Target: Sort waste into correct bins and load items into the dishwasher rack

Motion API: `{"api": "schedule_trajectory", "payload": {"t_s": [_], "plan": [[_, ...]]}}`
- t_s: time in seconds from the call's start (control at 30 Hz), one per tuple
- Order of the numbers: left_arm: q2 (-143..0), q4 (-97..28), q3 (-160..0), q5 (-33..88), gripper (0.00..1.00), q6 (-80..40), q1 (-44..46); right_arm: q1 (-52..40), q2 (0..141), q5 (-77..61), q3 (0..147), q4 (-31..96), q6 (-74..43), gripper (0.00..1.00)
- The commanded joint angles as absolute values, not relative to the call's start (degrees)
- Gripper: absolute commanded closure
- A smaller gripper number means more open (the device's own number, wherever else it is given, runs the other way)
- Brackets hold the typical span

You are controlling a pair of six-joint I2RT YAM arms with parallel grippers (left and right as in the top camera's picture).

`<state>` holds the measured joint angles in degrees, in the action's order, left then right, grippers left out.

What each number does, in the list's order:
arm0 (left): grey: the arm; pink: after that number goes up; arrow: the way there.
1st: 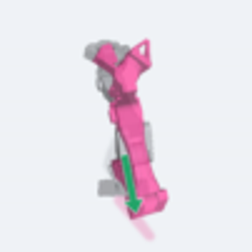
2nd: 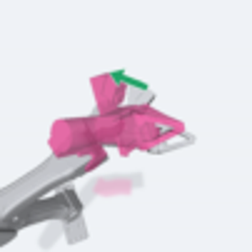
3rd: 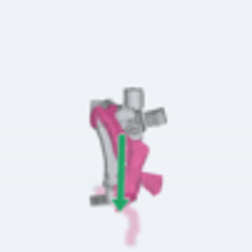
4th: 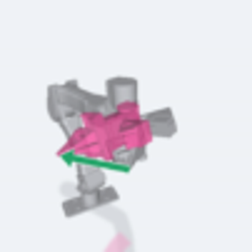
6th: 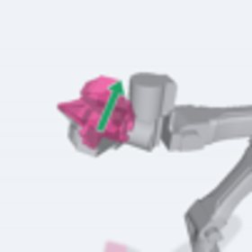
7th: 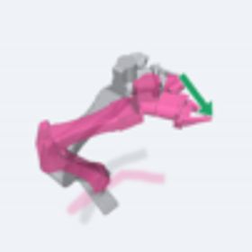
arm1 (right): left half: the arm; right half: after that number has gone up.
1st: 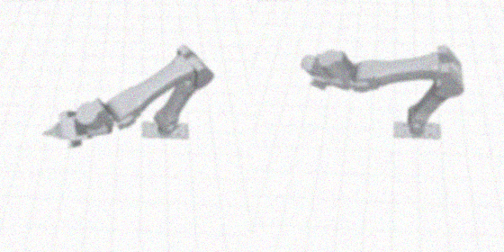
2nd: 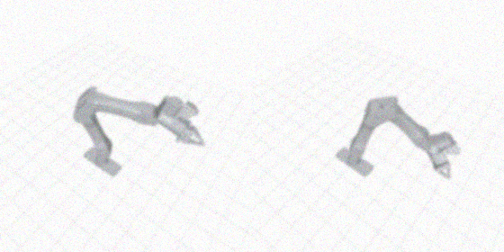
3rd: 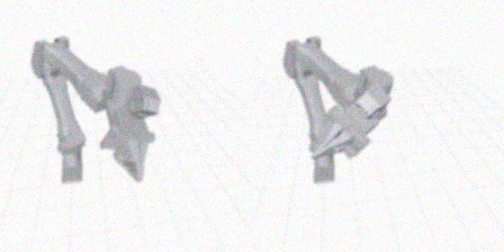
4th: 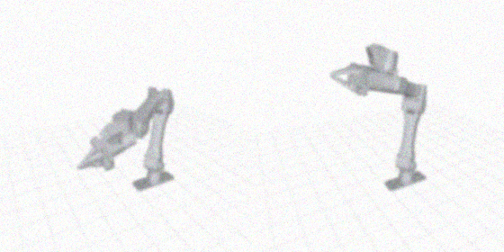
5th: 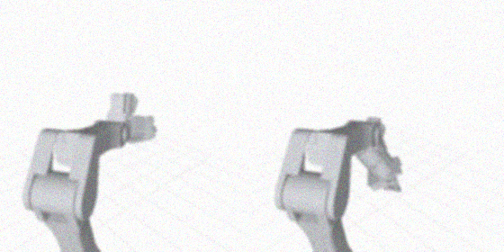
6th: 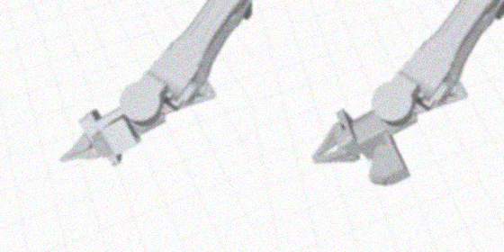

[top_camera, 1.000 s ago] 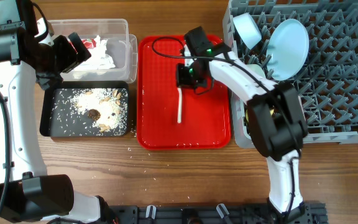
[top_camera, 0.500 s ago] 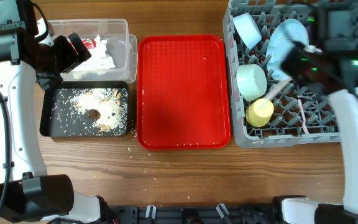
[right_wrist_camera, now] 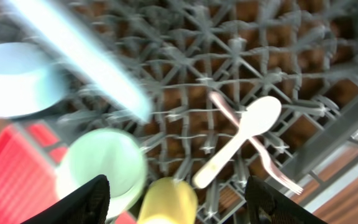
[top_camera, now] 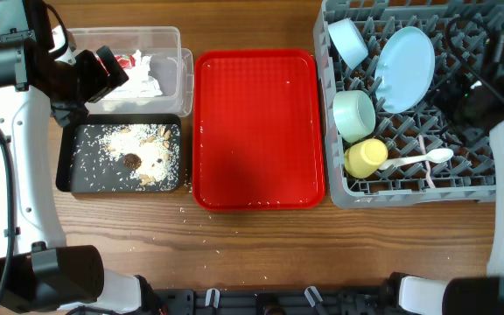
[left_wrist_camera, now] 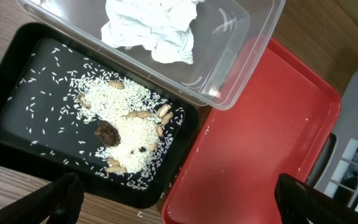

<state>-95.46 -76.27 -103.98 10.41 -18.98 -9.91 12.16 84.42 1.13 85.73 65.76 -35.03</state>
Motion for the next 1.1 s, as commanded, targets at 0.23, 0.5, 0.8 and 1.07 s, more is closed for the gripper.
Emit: {"api": "schedule_trajectory", "payload": {"t_s": [0.23, 0.5, 0.8, 1.07], "plan": [[-95.8, -76.1, -103.8, 10.9, 0.00, -18.4, -10.0, 5.3, 55.7, -18.4, 89.9, 74.7, -20.8, 0.00], [-95.8, -76.1, -103.8, 10.9, 0.00, -18.4, -10.0, 5.3, 44.1, 1.0, 74.0, 58.8, -16.5, 0.00], [-95.8, -76.1, -103.8, 10.9, 0.00, -18.4, -10.0, 1.3, 9.3, -6.2, 11.6, 5.0, -18.7, 0.00], [-95.8, -76.1, -103.8, 10.9, 0.00, -18.4, -10.0, -2.1, 4.1, 0.4, 1.5, -0.3, -19.1, 0.00]]}}
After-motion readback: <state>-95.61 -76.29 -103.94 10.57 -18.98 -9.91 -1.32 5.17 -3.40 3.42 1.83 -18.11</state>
